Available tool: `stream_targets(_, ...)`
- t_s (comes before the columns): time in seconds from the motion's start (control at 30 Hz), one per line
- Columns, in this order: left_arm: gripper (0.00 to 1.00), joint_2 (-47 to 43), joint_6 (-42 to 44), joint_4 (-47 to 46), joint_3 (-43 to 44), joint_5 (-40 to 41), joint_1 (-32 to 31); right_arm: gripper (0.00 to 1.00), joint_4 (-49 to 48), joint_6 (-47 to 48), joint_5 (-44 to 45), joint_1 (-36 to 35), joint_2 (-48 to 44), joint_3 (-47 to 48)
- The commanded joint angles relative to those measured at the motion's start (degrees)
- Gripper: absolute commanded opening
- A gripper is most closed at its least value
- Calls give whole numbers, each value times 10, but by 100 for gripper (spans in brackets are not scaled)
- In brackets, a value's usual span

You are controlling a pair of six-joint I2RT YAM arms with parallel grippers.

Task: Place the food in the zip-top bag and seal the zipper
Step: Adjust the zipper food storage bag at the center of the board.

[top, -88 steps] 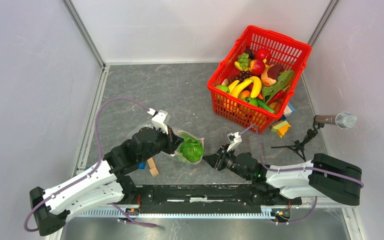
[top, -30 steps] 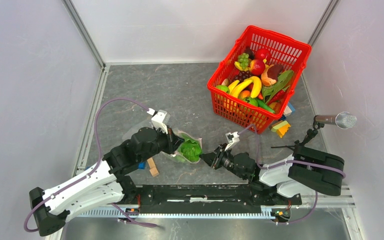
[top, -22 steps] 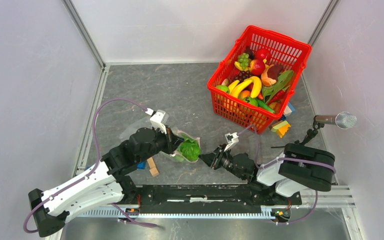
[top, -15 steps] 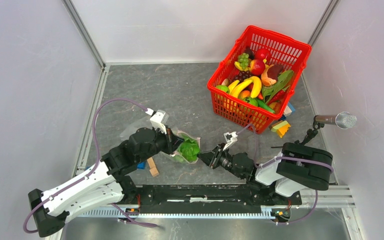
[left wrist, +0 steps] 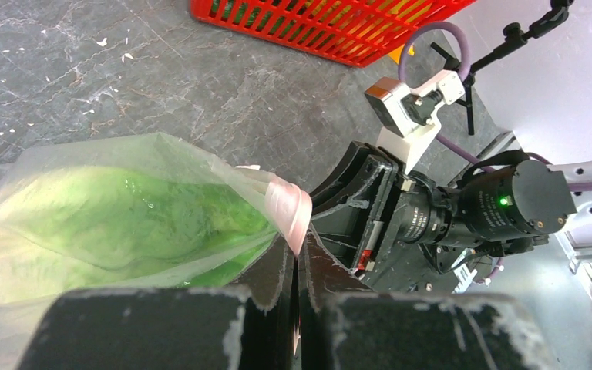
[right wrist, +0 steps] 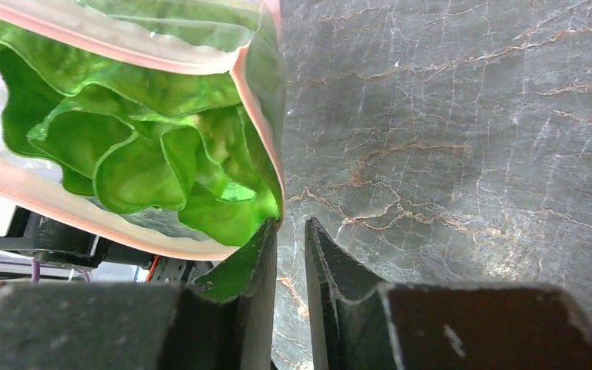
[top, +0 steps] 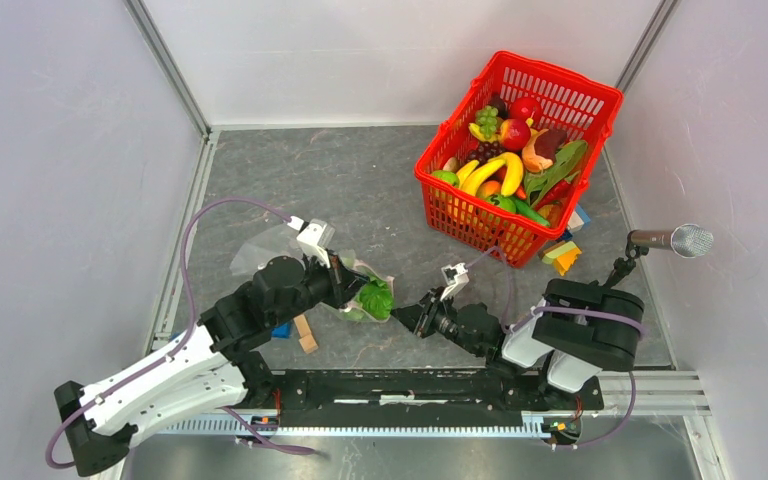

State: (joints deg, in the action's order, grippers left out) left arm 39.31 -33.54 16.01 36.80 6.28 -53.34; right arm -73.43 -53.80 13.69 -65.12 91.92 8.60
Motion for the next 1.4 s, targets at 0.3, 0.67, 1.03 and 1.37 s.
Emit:
stream_targets(0.3,2,-15,-25,-61,16,-17,2,28,-54,7,-20,2,13,31)
stream_targets(0.67,2,-15,-47,-98,2,-51,2,17,-70,10,-40,15,23,38)
stream_targets(1.03,2,-24,-45,-87,1,-31,2,0,-21,62,-47,23,-34,29)
stream_targets(1.37,2,-12,17,27,57,56,2,0,436,233,41,1,-306,133)
